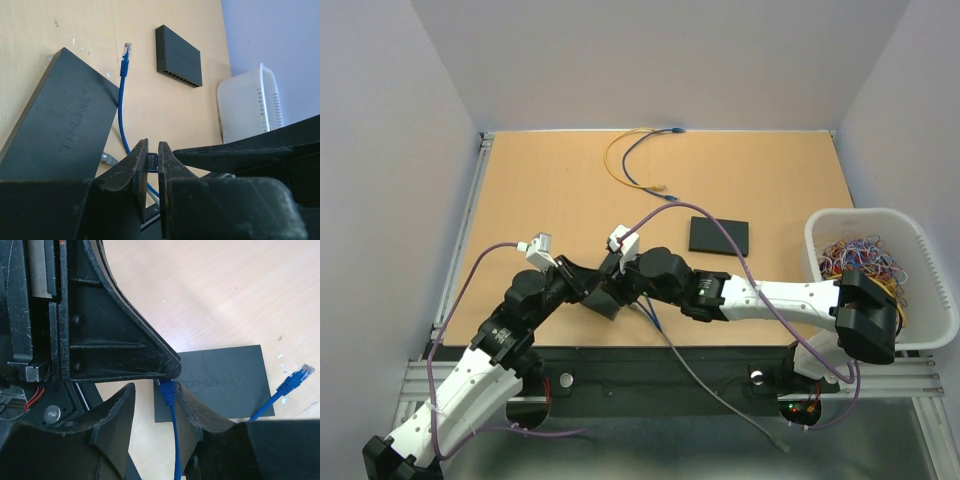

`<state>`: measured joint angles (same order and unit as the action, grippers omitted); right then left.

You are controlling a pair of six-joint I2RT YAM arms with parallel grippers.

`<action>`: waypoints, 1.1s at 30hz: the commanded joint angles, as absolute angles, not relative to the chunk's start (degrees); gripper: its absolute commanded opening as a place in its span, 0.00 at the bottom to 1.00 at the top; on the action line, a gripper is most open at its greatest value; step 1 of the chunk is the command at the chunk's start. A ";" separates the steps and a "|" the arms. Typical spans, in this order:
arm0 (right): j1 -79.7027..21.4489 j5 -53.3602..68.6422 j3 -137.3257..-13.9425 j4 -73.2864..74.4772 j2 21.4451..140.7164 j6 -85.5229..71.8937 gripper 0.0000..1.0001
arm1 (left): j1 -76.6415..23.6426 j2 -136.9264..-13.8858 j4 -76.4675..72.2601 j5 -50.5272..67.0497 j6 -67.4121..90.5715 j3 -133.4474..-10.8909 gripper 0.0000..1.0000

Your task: Insert the plug into the switch port

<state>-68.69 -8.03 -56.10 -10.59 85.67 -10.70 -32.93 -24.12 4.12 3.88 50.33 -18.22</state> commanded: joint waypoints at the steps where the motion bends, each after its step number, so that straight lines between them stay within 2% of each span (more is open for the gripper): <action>1: -68.99 -8.96 -56.34 -13.71 84.99 -10.55 0.42 | -32.96 -23.20 3.16 4.13 48.96 -18.54 0.00; 17: -68.29 -10.90 -55.20 -13.71 85.52 -10.55 0.49 | -32.87 -22.06 5.54 4.48 48.60 -20.39 0.00; 33: -67.76 -8.62 -55.81 -14.06 87.54 -10.55 0.46 | -32.87 -21.44 5.89 5.62 48.69 -21.18 0.00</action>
<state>-67.90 -9.21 -55.27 -11.07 86.65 -10.72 -32.93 -21.61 6.79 4.69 49.98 -18.76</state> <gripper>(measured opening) 0.460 0.200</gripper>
